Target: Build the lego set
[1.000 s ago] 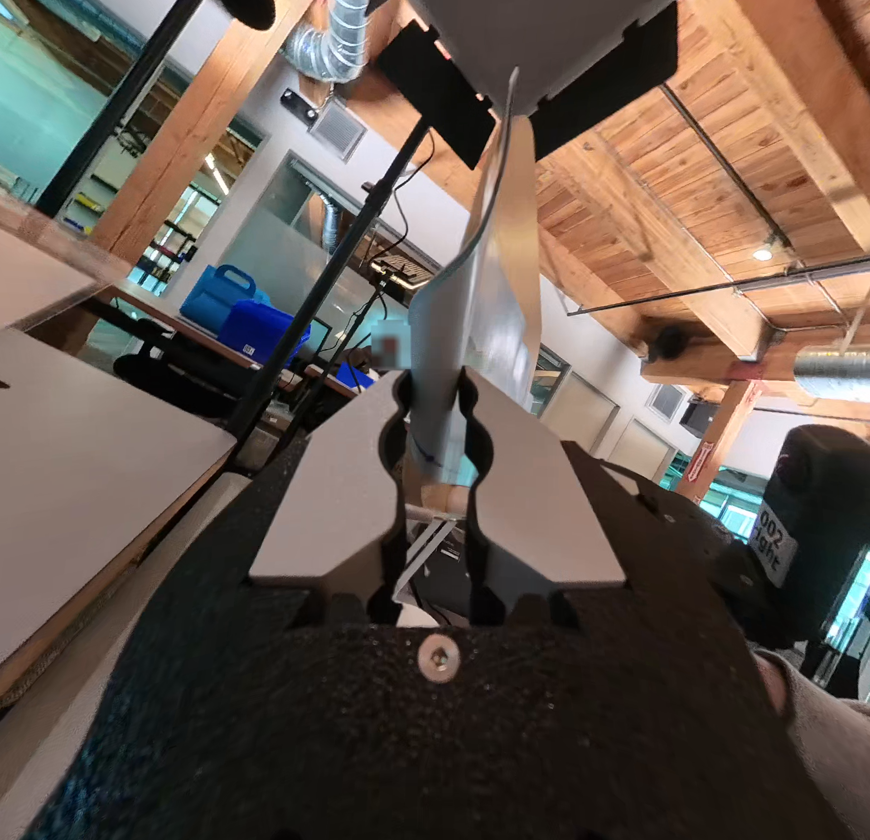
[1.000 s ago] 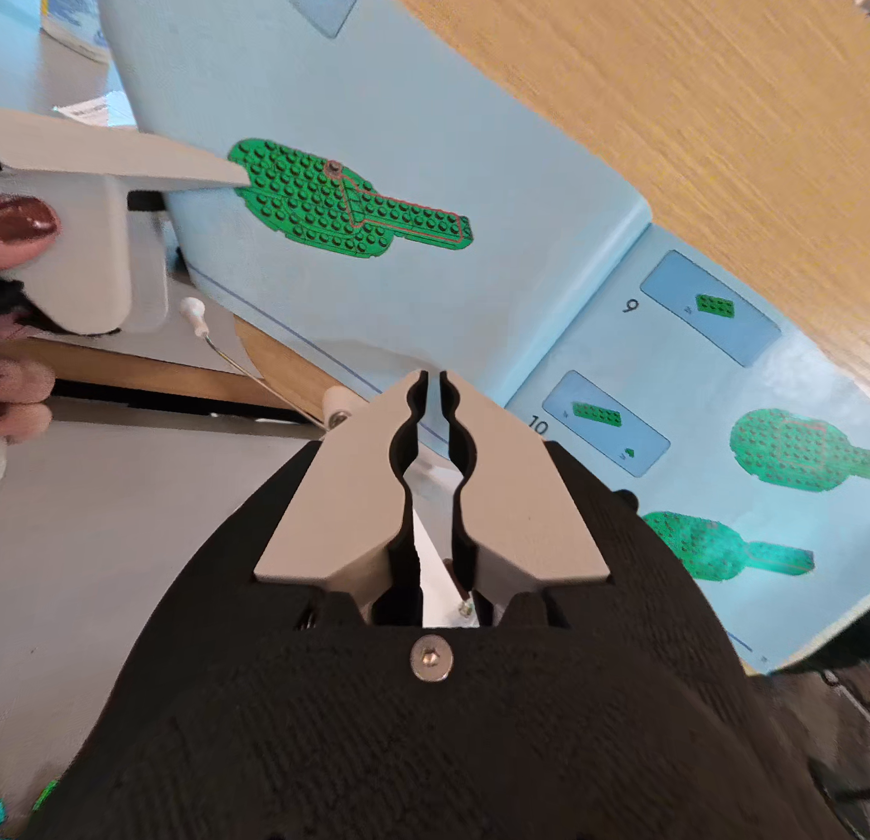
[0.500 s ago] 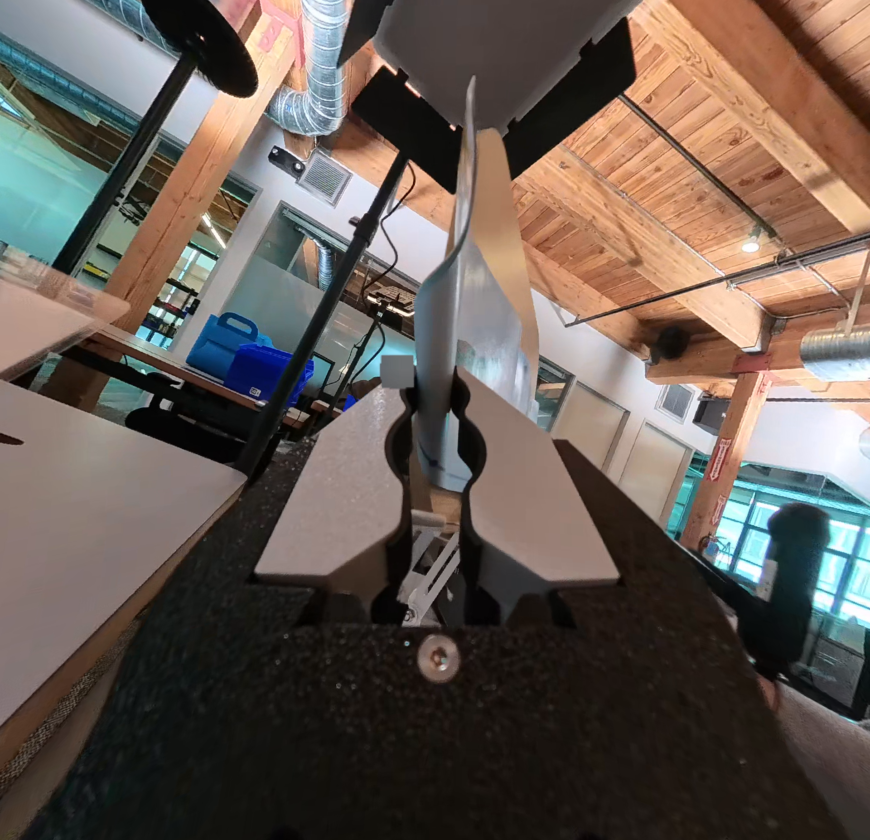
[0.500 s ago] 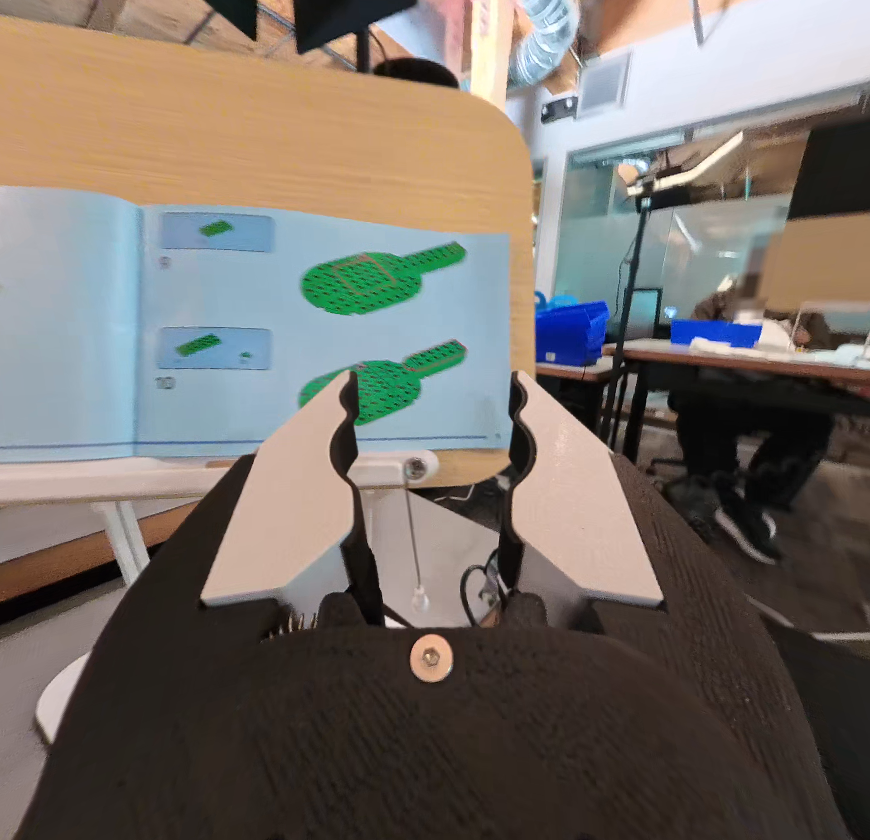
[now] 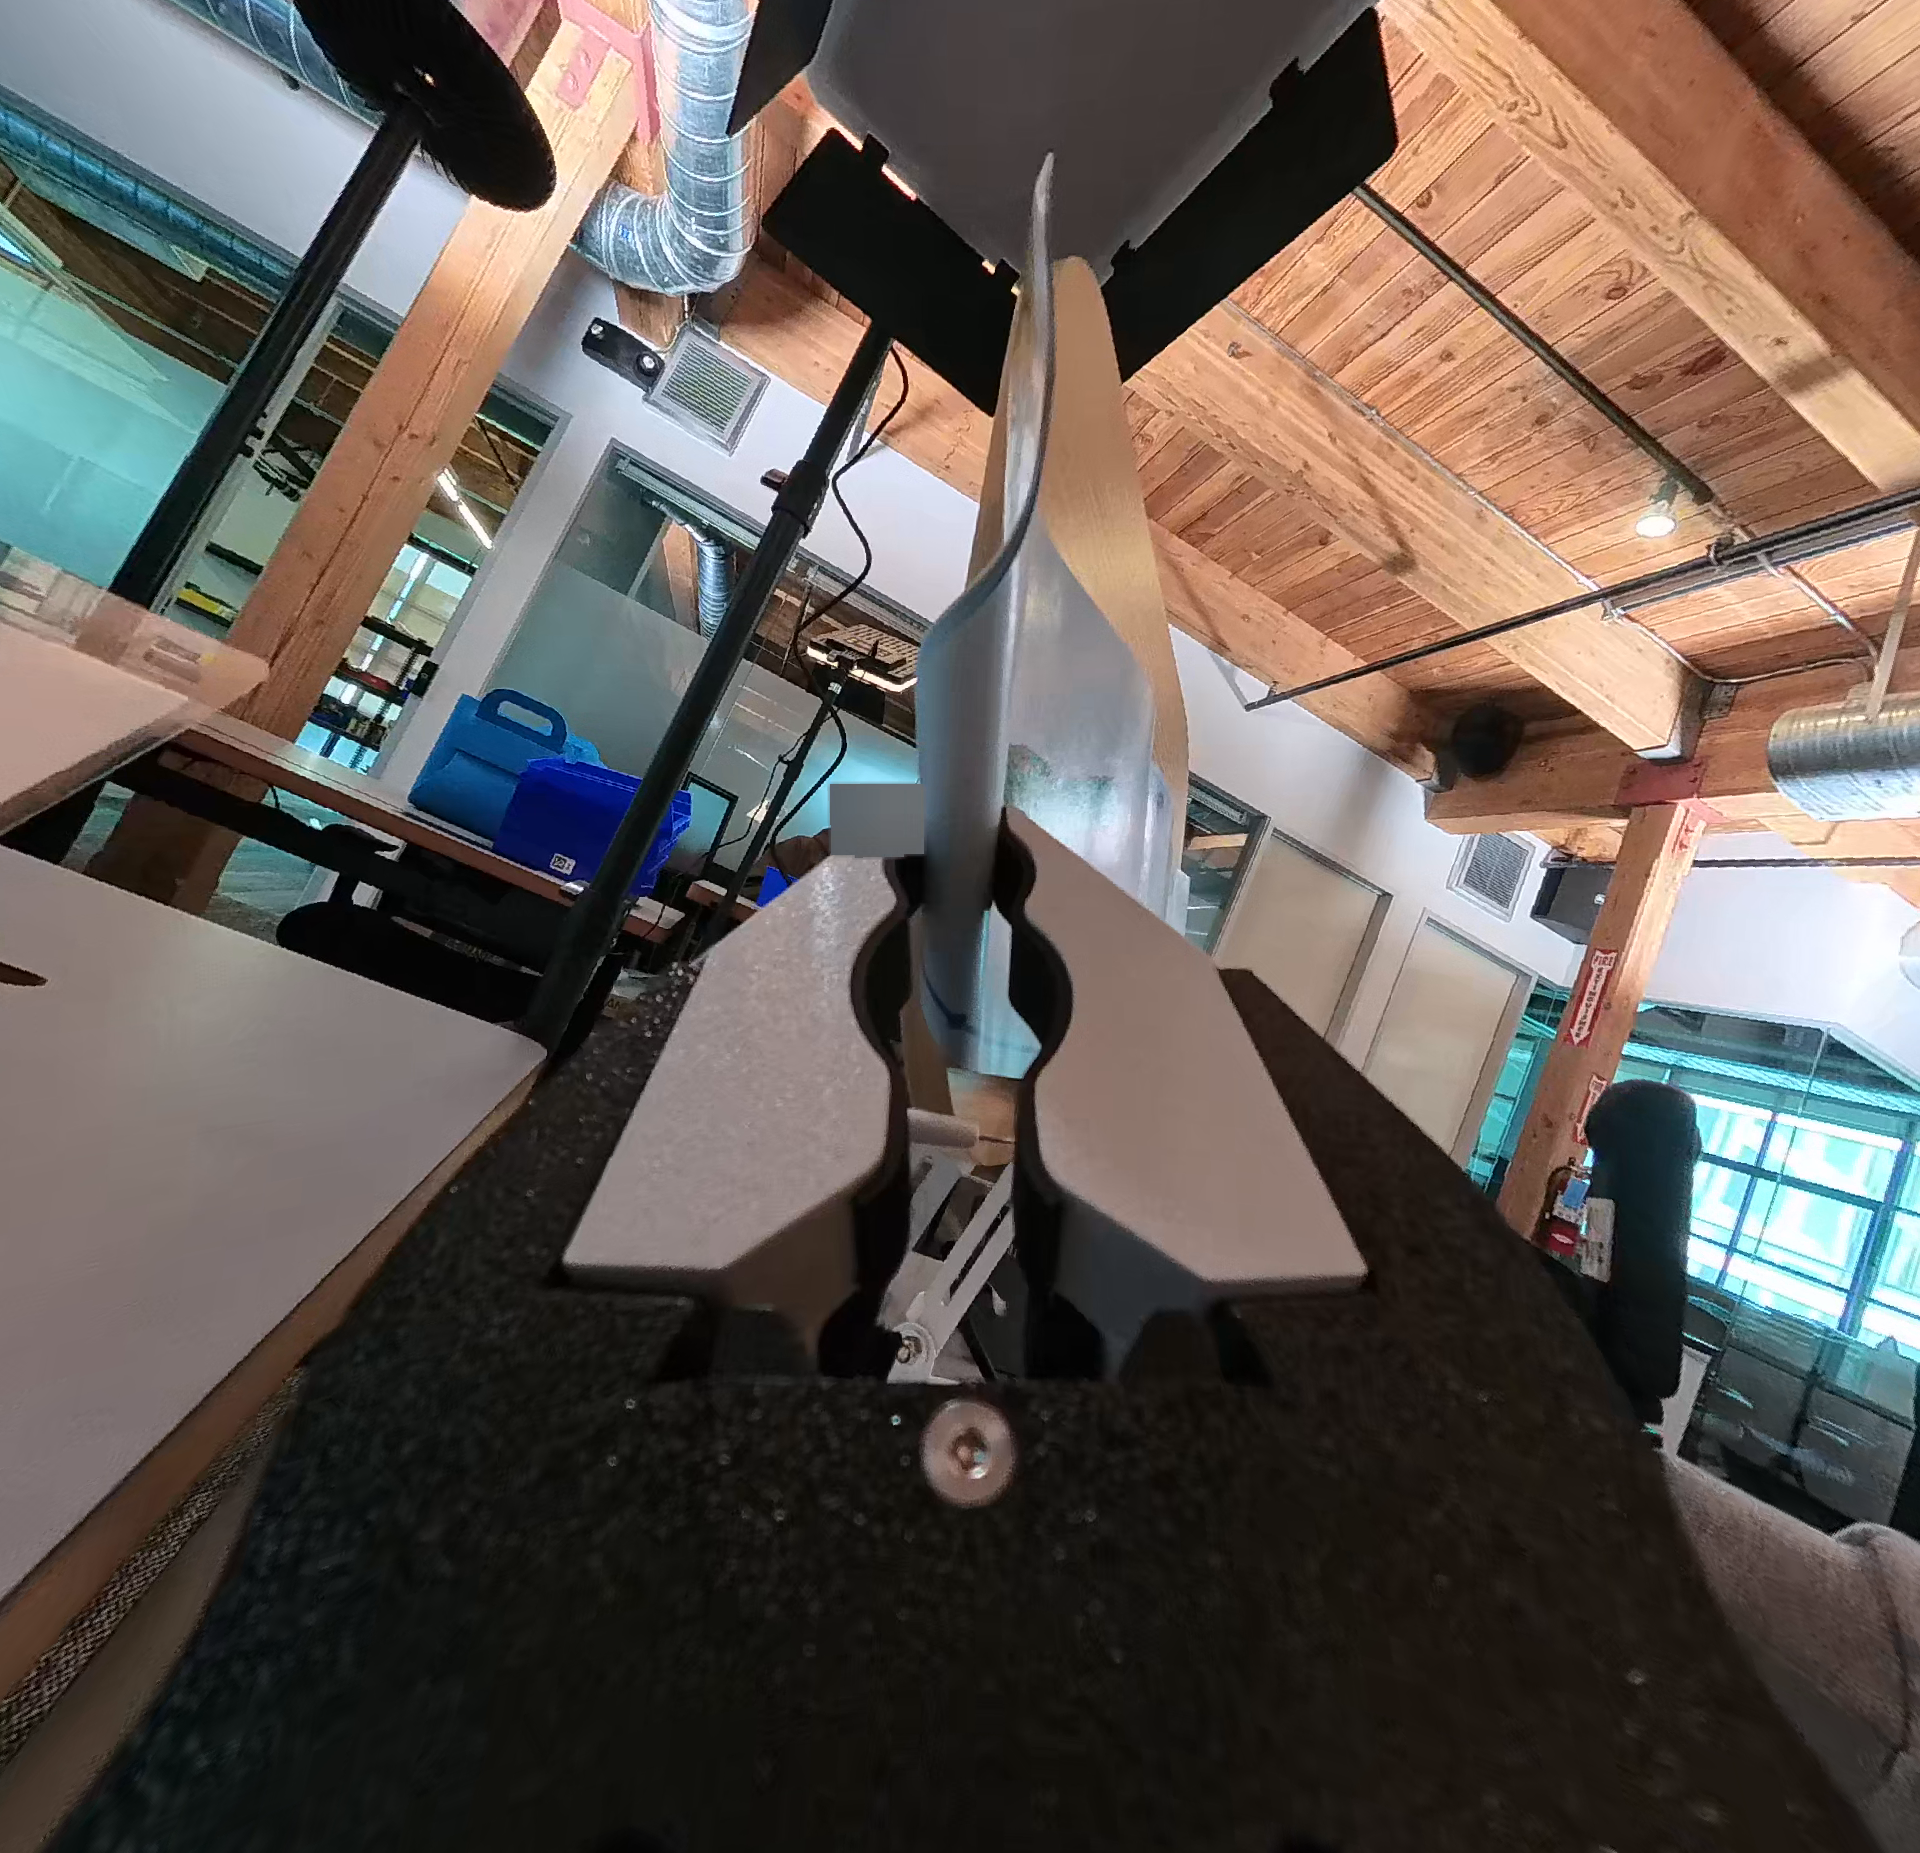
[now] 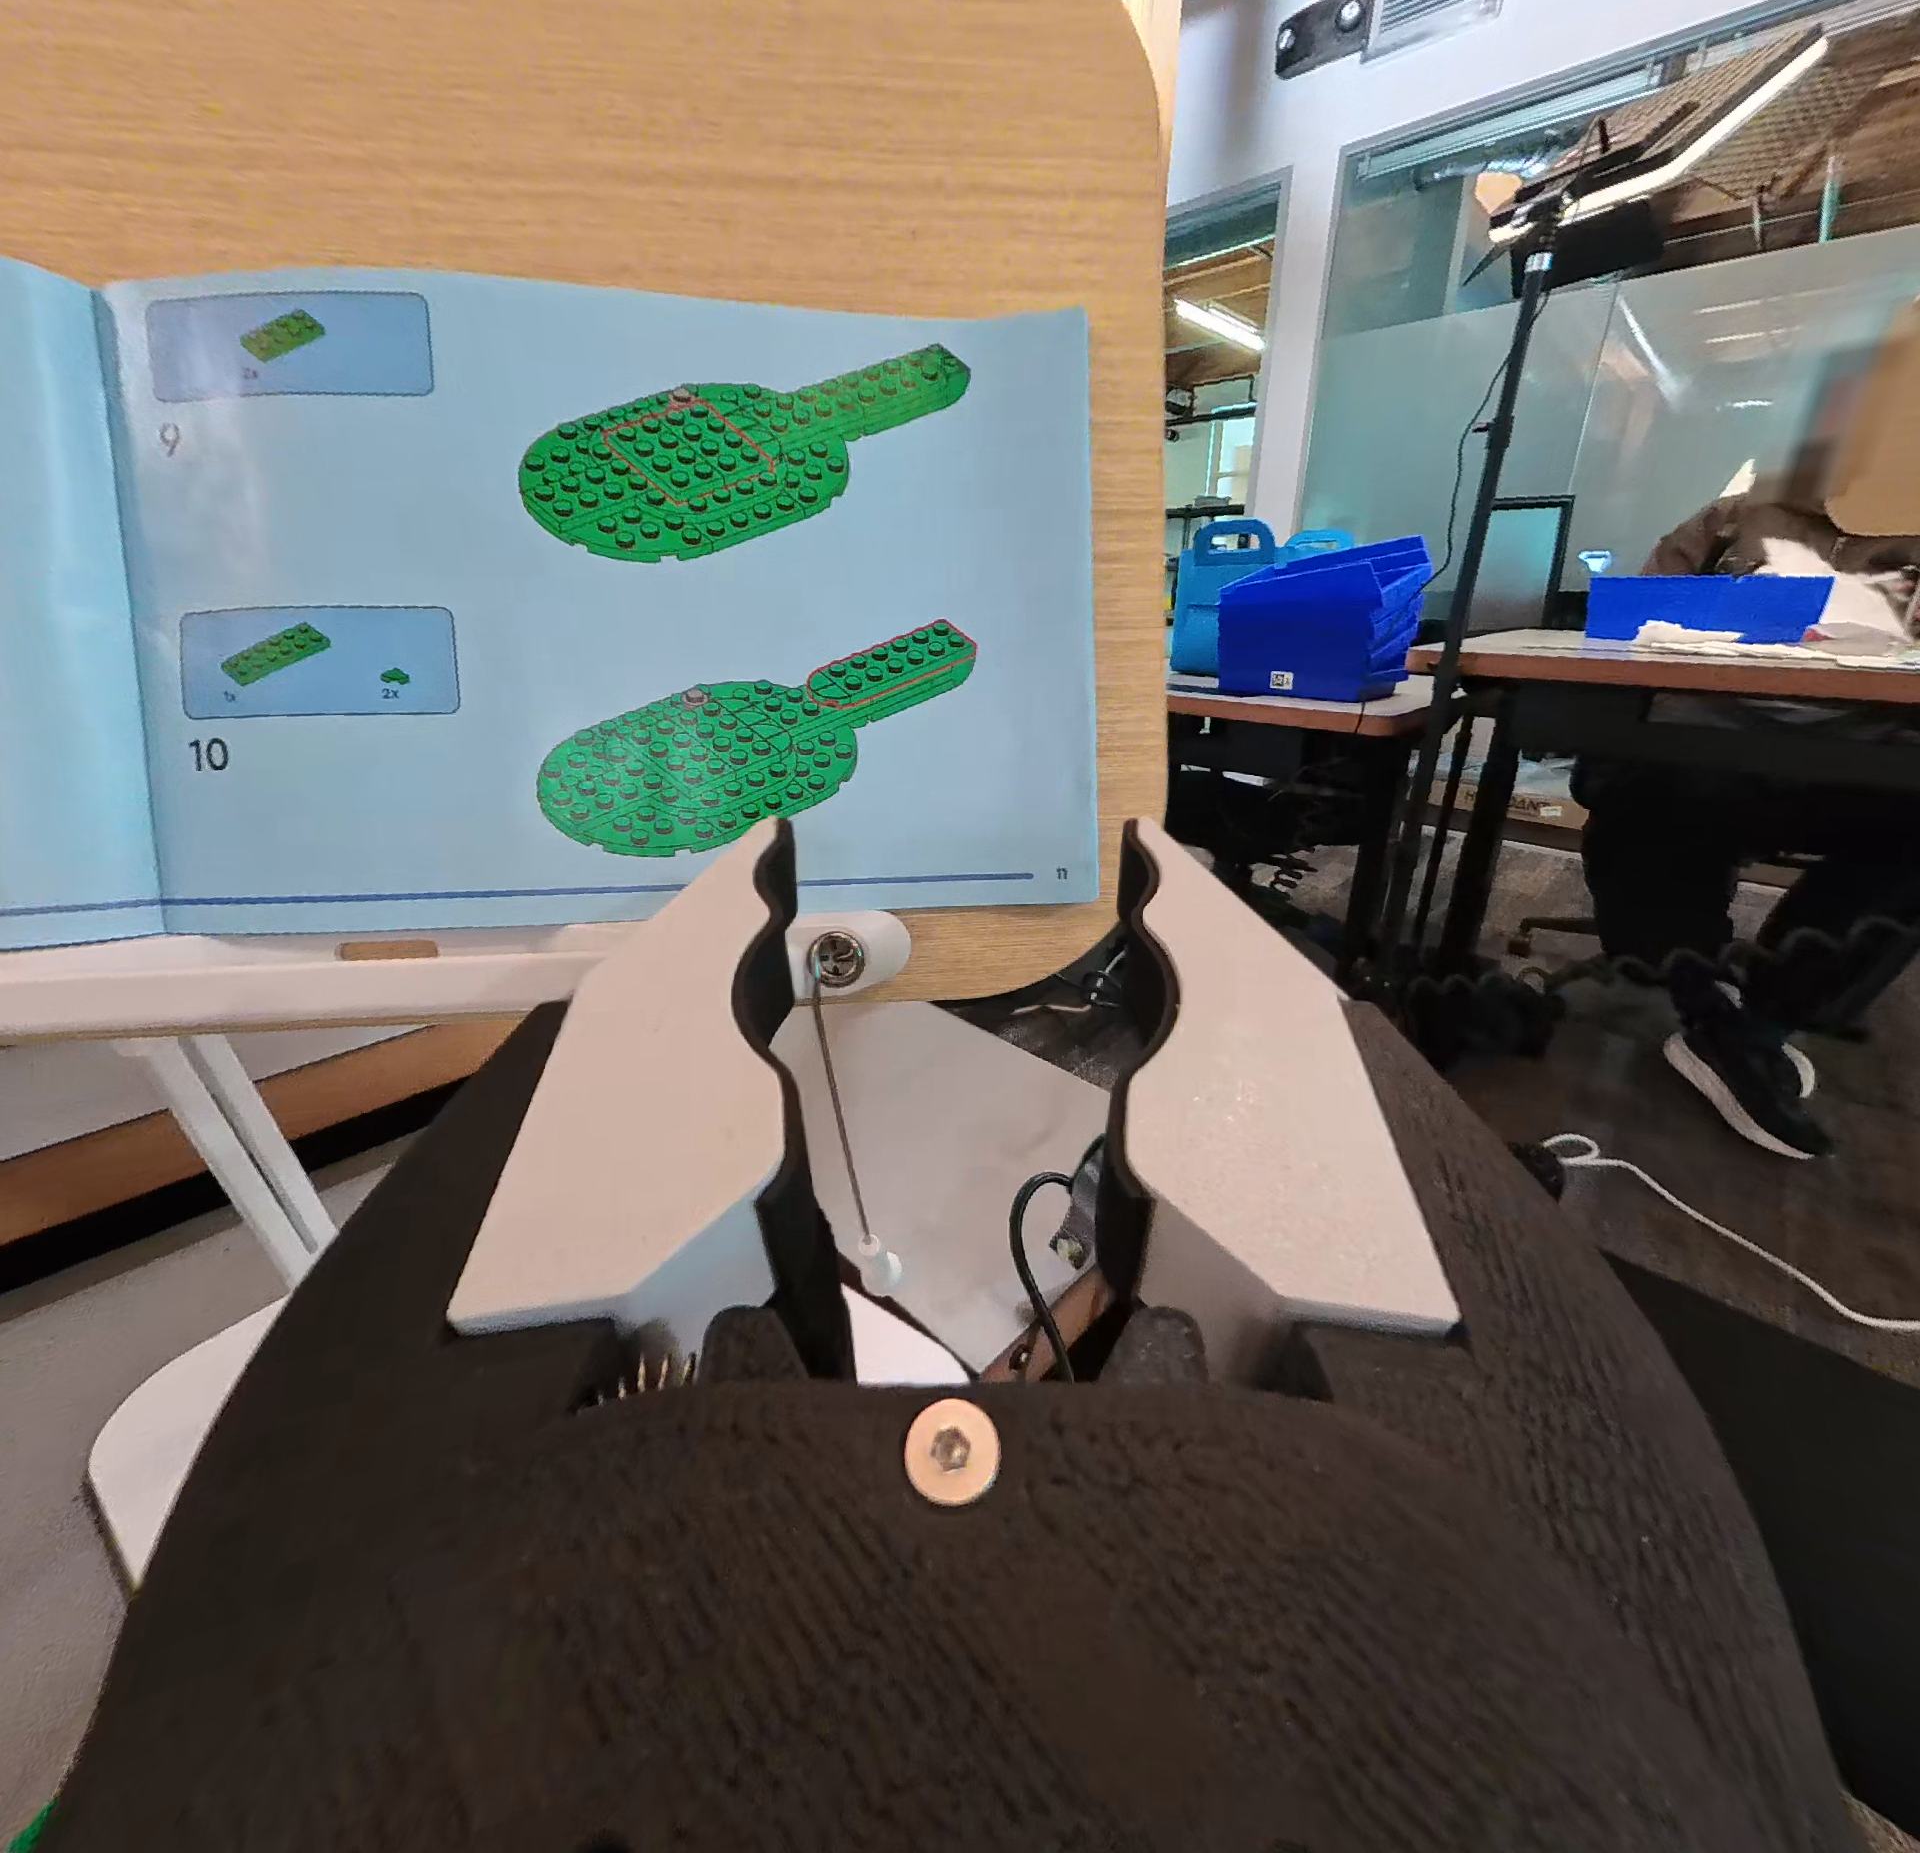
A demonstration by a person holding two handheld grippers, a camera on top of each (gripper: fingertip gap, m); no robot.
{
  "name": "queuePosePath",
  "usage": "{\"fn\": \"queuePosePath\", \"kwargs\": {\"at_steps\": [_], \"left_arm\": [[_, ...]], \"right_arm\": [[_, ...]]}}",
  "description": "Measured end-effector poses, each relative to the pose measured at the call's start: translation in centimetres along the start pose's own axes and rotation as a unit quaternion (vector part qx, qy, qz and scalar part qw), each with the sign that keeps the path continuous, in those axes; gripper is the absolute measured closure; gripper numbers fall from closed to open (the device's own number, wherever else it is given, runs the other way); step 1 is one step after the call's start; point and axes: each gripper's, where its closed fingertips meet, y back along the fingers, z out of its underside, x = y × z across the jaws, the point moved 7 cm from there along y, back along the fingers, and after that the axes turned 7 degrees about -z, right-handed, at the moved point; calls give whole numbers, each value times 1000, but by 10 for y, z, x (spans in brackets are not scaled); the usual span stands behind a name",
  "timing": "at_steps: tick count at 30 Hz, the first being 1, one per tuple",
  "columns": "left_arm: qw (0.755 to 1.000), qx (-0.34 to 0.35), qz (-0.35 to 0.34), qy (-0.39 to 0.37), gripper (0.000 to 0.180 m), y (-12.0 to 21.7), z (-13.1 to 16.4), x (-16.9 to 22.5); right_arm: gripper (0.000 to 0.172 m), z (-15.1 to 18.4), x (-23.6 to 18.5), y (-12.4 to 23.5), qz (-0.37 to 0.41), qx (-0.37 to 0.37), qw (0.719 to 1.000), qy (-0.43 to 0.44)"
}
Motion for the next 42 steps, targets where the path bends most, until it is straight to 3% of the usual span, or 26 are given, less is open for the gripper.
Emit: {"fn": "queuePosePath", "kwargs": {"at_steps": [10,23,26,34,42], "left_arm": [[1000,-3,0,-1,172,0,2,-1],[1000,-5,2,-8,172,0,2,1],[1000,-8,2,-13,172,1,2,0],[1000,-9,0,-18,172,1,1,-1],[1000,-10,0,-19,172,2,1,-2]], "right_arm": [[116,0,-3,0,2,-5,999,32],[126,6,-7,-8,-30,-2,999,-21],[127,9,-3,-10,2,-6,1000,-9],[116,14,11,-19,3,-9,996,-87],[124,14,15,-21,-5,-18,993,-119]]}}
